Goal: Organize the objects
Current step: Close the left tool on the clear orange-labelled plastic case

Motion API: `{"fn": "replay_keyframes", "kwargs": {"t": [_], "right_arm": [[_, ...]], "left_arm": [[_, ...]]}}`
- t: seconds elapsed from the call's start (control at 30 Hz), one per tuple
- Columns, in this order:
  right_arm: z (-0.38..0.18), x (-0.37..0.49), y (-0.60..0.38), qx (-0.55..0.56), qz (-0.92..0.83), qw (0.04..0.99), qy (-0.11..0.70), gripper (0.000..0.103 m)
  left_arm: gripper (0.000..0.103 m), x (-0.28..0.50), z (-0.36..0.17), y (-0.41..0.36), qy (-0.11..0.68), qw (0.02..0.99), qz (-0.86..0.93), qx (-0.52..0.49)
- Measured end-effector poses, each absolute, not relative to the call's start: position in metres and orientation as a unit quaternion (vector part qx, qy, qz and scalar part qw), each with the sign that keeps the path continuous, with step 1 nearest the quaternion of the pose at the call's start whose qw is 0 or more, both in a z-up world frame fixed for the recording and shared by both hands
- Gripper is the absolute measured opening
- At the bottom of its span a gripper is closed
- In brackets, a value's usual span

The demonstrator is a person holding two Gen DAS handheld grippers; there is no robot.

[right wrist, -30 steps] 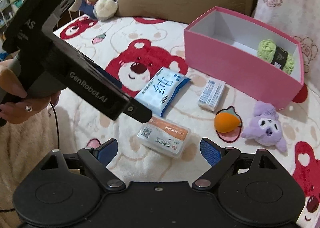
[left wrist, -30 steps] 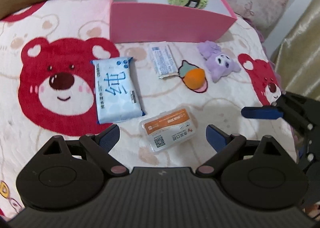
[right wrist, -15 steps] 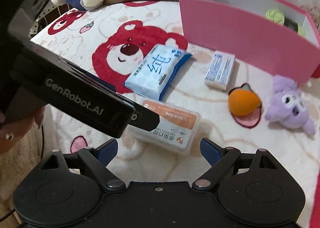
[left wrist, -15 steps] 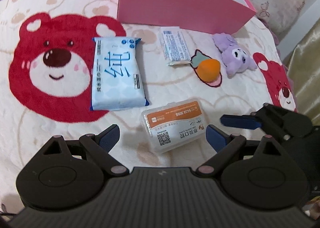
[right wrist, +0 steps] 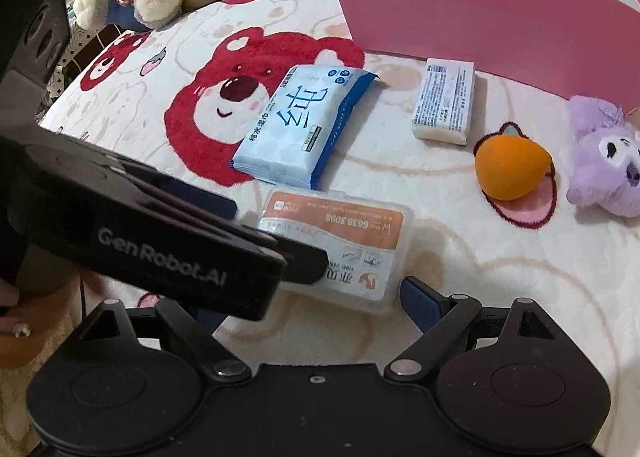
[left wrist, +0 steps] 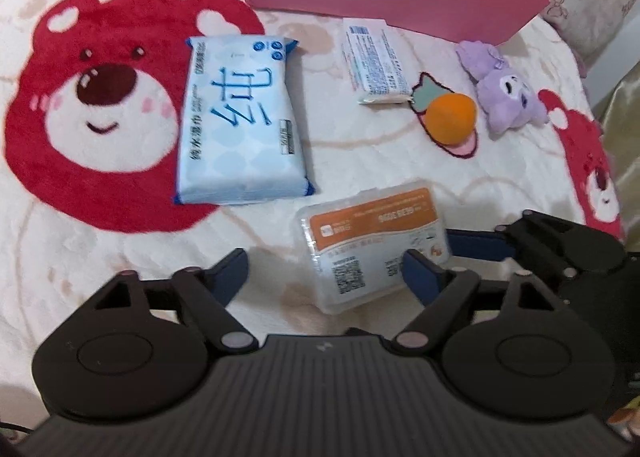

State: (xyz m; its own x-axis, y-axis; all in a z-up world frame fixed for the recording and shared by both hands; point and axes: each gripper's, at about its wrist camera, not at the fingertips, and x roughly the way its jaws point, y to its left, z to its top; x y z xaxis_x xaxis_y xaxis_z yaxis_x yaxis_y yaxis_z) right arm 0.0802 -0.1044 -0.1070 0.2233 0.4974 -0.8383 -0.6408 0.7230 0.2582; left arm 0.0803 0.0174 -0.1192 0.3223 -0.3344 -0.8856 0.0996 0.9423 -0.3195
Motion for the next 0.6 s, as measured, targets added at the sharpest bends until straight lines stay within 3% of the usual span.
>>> {"fn": "replay_keyframes", "kwargs": {"t": [0.03, 0.07, 0.6], "right_arm": [[-0.108, 0.081, -0.103, -0.072, 0.364, 0.779, 0.506, 0.092], [-0.108, 0.082, -0.102, -0.073, 0.362, 0.779, 0.507, 0.093], [-0.117, 0.084, -0.093, -0.086, 0.339, 0.790, 0.504, 0.094]], "left_arm": [[0.059, 0.081, -0.119, 0.019, 0.566, 0.802, -0.148, -0.121], [0.055, 0.082, -0.120, 0.021, 0.566, 0.797, -0.158, -0.141], [0.053, 0.083, -0.128, 0.028, 0.559, 0.793, -0.140, -0.195]]}}
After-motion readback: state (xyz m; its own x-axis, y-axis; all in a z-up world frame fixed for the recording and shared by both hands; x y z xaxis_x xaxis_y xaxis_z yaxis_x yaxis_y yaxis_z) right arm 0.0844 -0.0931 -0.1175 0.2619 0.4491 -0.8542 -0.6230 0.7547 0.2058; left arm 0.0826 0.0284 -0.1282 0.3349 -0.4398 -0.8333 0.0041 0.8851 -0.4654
